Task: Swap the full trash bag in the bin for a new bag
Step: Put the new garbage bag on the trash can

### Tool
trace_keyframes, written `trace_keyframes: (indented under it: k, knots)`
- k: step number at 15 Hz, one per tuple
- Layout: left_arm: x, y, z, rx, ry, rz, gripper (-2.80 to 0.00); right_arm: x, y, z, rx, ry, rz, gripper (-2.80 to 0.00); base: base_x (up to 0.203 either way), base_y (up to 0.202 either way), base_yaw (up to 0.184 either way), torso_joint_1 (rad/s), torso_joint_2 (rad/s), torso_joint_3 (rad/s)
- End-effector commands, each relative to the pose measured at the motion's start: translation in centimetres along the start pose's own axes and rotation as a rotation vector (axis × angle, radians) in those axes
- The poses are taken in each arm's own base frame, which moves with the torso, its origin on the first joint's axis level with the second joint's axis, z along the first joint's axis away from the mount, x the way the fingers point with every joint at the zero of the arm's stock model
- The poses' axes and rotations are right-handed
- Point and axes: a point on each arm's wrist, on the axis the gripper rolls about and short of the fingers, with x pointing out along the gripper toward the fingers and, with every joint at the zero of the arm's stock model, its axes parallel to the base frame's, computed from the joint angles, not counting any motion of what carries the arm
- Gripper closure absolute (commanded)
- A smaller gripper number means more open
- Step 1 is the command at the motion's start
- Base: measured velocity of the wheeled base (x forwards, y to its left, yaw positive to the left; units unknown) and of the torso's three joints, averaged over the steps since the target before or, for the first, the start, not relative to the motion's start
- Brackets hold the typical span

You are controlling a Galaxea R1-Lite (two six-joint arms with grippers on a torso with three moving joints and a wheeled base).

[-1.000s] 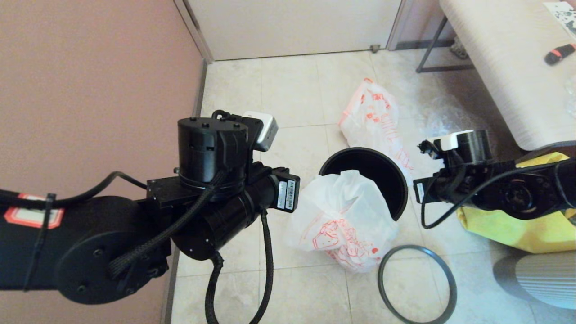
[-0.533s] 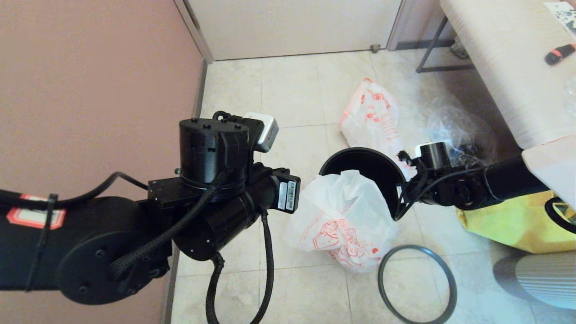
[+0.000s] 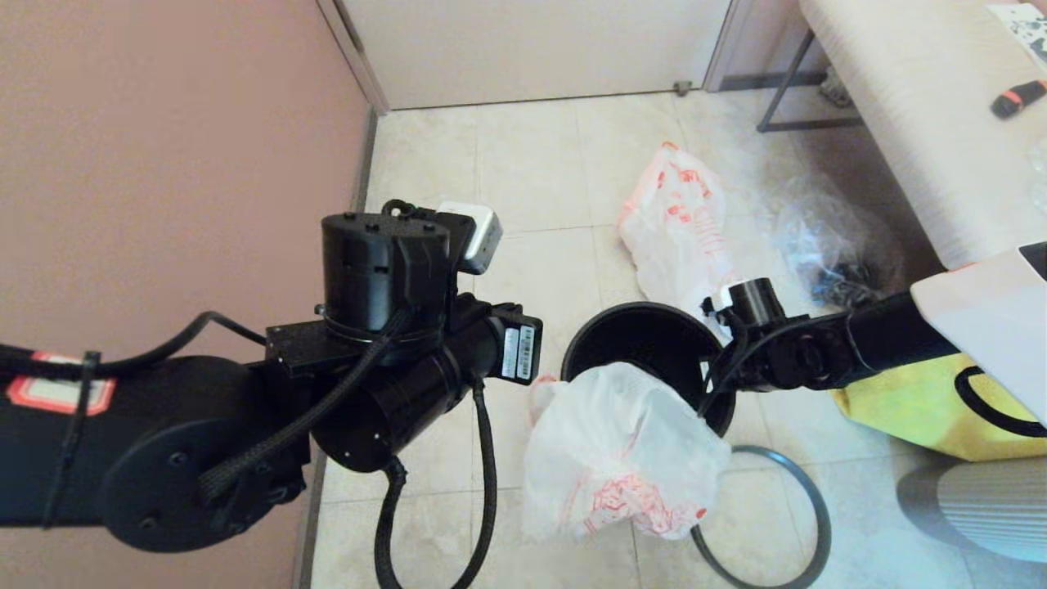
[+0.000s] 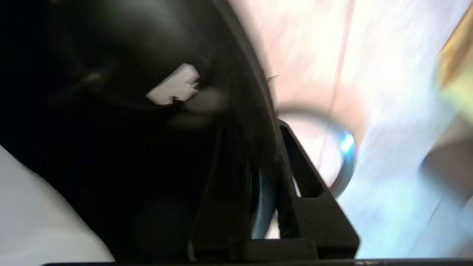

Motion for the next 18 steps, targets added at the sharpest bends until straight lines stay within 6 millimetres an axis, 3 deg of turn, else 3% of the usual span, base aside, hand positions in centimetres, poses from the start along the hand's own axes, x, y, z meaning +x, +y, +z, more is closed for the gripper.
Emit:
trace_keyframes:
  k: [1,6,11,18]
  knots:
    - [0.6,-0.7,-1.0,0.019,0.032,-0.001,0.00,-2.3,1.6,-0.2,0.001,0.026,0.031,0.00,0.000,0.000,0.000,0.000,0.00,0.000]
    - [-0.2,-0.5,-0.8,0.030,0.049,-0.004,0.00,-5.1,7.2,-2.8,-0.107,0.121,0.119,0.00,0.000,0.000,0.000,0.000,0.00,0.000]
    - [0.0,-0.3,-1.0,0.039,0.067,0.005,0.00,-4.7,11.3,-3.8,-0.189,0.212,0.150,0.00,0.000,0.000,0.000,0.000,0.00,0.000]
    - [0.2,0.1,-0.8,0.037,0.068,0.018,0.00,-3.3,13.7,-2.6,-0.155,0.143,0.213,0.00,0.000,0.000,0.000,0.000,0.00,0.000]
